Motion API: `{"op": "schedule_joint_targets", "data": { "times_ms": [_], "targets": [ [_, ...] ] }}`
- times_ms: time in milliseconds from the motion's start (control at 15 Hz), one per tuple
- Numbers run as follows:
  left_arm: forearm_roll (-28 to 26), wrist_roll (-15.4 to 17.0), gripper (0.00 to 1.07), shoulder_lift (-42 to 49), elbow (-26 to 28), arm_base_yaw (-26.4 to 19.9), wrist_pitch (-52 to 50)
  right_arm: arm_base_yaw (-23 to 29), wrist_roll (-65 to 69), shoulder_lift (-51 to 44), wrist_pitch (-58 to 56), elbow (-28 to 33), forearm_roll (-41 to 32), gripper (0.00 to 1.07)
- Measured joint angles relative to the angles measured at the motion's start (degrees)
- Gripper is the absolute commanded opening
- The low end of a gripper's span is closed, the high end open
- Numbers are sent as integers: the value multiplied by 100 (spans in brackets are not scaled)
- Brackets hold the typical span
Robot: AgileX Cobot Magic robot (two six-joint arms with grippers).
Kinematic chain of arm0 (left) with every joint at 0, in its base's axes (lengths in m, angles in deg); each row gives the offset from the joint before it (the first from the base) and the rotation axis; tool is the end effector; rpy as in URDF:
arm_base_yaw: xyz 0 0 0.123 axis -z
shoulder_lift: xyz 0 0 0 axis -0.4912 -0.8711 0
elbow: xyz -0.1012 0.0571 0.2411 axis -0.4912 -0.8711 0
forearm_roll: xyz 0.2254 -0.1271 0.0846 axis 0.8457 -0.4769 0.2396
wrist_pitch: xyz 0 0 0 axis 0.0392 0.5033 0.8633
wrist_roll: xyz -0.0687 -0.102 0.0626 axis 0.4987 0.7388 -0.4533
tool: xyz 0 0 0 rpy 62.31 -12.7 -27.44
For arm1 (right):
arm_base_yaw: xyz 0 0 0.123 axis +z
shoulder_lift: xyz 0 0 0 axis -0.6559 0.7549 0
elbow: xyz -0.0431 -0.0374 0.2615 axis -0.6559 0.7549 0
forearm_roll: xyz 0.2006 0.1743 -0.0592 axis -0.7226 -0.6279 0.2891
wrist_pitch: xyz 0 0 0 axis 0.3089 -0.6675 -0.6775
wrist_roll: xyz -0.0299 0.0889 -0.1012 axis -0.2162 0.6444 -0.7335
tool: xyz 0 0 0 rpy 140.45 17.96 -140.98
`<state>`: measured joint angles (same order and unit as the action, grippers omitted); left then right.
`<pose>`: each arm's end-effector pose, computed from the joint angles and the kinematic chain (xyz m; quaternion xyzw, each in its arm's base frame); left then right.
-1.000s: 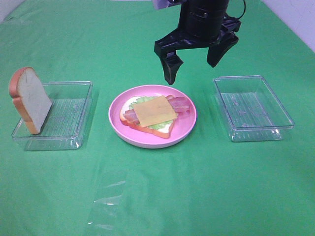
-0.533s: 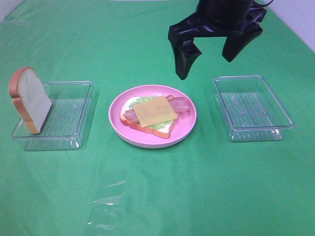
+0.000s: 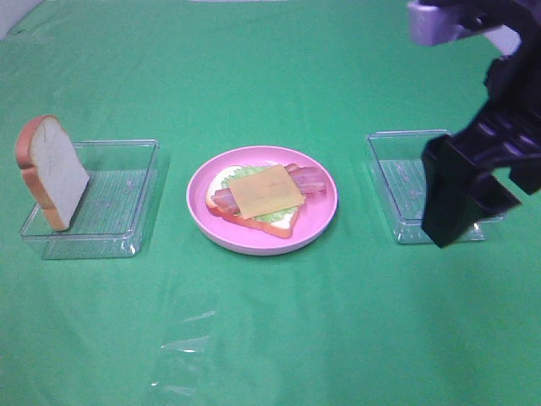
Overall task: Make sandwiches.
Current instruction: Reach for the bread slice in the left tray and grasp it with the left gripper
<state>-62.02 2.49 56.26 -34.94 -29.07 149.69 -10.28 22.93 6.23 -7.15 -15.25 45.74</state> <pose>0.0684 0.0012 0.2709 -0.0174 0.8513 -0.0072 0.5243 0.2356 0.1382 0.2376 -0.2598 0.9595 0.0237 0.1063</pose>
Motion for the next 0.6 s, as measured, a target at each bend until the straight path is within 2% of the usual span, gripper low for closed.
{"op": "schedule_joint_targets", "data": {
  "times_ms": [400, 533, 600],
  "targets": [
    [0, 0, 100, 0, 0, 0, 0, -74, 189, -1902, -6, 1914, -11, 99],
    [0, 0, 100, 0, 0, 0, 0, -516, 201, -2292, -6, 2235, -69, 99],
    [0, 0, 100, 0, 0, 0, 0, -1003, 183, -2555, 11, 2424, -69, 99]
  ]
}}
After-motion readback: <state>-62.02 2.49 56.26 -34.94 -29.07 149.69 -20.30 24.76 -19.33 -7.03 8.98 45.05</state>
